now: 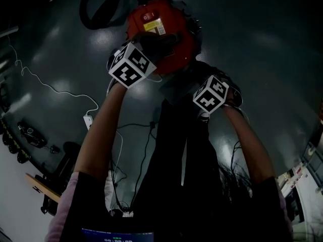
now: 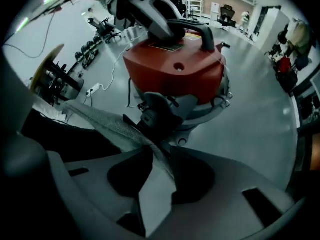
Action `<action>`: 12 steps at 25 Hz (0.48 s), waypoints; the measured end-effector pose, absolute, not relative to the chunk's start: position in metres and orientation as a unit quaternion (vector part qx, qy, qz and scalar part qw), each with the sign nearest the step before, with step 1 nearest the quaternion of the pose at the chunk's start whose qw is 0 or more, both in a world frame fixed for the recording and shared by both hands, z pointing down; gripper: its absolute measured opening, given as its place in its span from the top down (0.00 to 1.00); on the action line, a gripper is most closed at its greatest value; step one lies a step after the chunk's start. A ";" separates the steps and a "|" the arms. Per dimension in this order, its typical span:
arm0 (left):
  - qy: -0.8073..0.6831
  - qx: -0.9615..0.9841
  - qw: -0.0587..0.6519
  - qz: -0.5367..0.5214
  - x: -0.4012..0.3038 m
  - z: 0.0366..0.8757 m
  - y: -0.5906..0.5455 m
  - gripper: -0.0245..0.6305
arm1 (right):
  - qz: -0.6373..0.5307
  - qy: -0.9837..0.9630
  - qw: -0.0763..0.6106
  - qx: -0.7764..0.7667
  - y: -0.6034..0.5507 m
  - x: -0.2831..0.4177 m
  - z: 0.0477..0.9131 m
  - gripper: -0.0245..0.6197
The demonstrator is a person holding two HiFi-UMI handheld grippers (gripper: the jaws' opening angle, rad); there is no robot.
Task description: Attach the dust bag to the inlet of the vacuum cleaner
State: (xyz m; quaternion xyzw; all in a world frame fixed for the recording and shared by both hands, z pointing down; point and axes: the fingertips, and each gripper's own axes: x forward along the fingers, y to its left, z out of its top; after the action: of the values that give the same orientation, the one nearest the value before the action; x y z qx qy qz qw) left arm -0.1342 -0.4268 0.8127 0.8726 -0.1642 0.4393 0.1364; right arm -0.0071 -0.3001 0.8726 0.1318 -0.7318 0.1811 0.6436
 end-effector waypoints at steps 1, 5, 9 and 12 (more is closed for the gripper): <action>-0.164 0.873 0.136 0.439 -0.135 0.812 -0.426 0.73 | 0.180 -0.735 0.642 0.127 -0.299 -0.008 0.871 0.79; -0.152 0.878 0.142 0.432 -0.133 0.810 -0.424 0.73 | 0.161 -0.732 0.649 0.126 -0.295 -0.004 0.865 0.79; -0.148 0.876 0.162 0.429 -0.135 0.807 -0.421 0.66 | 0.160 -0.748 0.635 0.110 -0.284 -0.006 0.855 0.69; -0.177 0.875 0.167 0.419 -0.137 0.796 -0.424 0.66 | 0.169 -0.753 0.624 0.122 -0.283 0.000 0.845 0.69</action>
State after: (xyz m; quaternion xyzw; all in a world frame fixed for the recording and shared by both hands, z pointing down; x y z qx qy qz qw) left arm -0.1371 -0.4235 0.7960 0.8746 -0.1773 0.4190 0.1675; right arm 0.0005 -0.2828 0.8450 0.1217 -0.7532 0.1689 0.6239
